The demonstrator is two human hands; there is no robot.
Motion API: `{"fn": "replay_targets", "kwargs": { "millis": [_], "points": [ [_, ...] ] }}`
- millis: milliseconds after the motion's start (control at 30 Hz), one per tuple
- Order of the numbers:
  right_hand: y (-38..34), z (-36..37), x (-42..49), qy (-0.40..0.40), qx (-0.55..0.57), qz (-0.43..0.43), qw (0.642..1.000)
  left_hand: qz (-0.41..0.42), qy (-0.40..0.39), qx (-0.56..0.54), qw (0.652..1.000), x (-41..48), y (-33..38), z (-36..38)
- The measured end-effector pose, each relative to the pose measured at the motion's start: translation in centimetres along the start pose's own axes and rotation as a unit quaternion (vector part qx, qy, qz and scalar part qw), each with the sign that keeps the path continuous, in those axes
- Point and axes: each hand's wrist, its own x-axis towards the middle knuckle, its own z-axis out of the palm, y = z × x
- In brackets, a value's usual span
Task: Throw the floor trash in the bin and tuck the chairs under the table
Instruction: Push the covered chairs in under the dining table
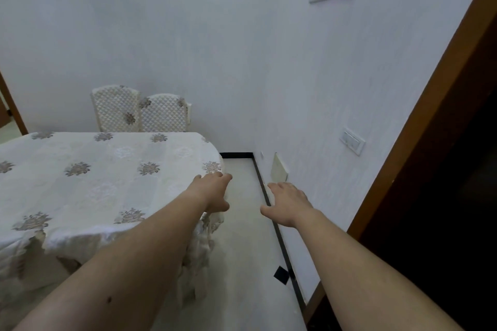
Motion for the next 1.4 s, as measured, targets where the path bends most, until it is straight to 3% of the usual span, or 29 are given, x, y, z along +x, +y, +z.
{"fn": "replay_targets", "kwargs": {
  "millis": [600,1400],
  "points": [
    [9.6,-2.3,13.3,-0.017,0.001,0.023,1.0,0.019,0.004,0.005,1.0,17.8,3.6,0.2],
    [10.4,-5.5,46.1,-0.042,0.021,-0.045,0.998,-0.043,-0.006,-0.021,0.999,44.9,-7.4,-3.3]
  ]
}}
